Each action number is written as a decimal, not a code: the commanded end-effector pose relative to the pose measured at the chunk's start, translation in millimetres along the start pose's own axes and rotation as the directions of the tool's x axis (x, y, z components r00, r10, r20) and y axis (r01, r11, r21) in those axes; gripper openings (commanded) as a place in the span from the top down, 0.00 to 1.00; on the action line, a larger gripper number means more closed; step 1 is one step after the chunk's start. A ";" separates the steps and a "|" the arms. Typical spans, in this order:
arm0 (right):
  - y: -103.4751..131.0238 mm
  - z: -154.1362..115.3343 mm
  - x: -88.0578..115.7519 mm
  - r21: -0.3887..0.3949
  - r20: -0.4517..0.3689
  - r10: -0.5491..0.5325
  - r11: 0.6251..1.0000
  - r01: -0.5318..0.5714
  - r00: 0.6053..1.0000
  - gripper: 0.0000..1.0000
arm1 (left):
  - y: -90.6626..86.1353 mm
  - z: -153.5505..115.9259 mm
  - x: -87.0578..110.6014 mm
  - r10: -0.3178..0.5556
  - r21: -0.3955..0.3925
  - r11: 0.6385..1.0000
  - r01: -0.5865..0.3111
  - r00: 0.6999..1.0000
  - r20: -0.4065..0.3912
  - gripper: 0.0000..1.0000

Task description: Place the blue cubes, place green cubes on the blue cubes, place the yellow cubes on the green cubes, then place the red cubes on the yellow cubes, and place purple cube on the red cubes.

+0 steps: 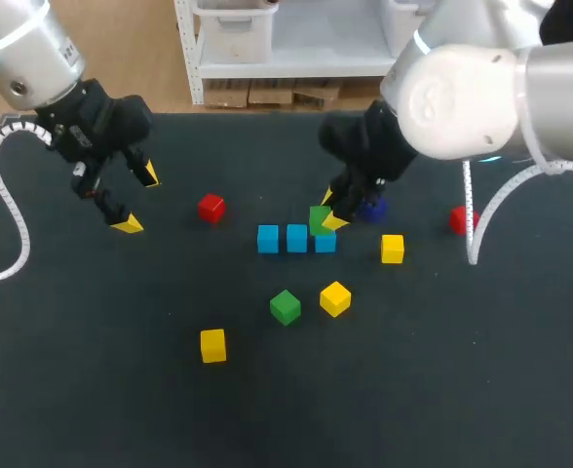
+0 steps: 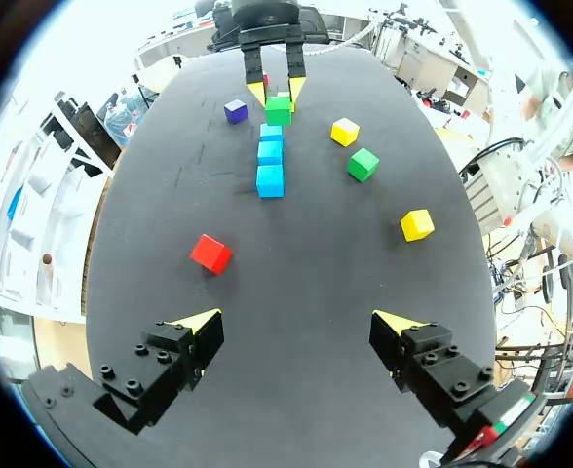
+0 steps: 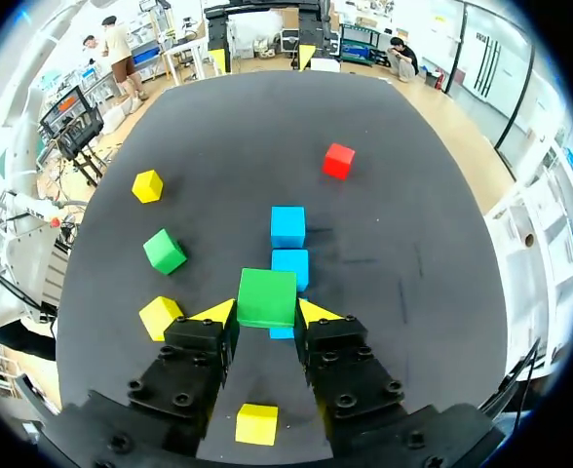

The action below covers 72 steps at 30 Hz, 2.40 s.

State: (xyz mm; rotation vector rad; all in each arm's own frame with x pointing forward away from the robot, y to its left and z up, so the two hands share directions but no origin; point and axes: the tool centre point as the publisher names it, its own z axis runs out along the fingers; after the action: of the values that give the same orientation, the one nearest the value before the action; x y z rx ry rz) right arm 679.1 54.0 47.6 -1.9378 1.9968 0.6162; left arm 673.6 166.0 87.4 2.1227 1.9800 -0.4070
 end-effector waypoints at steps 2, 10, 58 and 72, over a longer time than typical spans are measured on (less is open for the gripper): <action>-3.2 5.2 -1.7 -0.002 -0.003 0.005 1.000 -0.005 1.000 1.00 | 1.1 0.2 0.9 0.003 0.001 1.000 -0.003 1.000 0.002 0.00; -5.8 11.5 -1.3 0.007 0.022 0.027 1.000 -0.027 0.999 1.00 | 1.1 0.2 0.9 0.003 0.001 1.000 -0.003 1.000 0.002 0.00; -14.3 22.1 2.8 -0.003 0.025 0.040 0.999 -0.040 0.999 1.00 | 1.1 0.2 0.9 0.003 0.001 1.000 -0.003 1.000 0.002 0.00; -16.0 23.6 2.9 -0.005 0.028 0.040 0.999 -0.040 0.999 1.00 | 1.1 0.2 0.9 0.003 0.001 1.000 -0.003 1.000 0.002 0.00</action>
State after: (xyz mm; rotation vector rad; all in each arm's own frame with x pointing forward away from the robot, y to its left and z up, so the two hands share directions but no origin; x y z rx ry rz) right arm 691.1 62.9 25.3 -1.8832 2.0259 0.6492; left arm 673.6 166.0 87.4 2.1227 1.9800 -0.4070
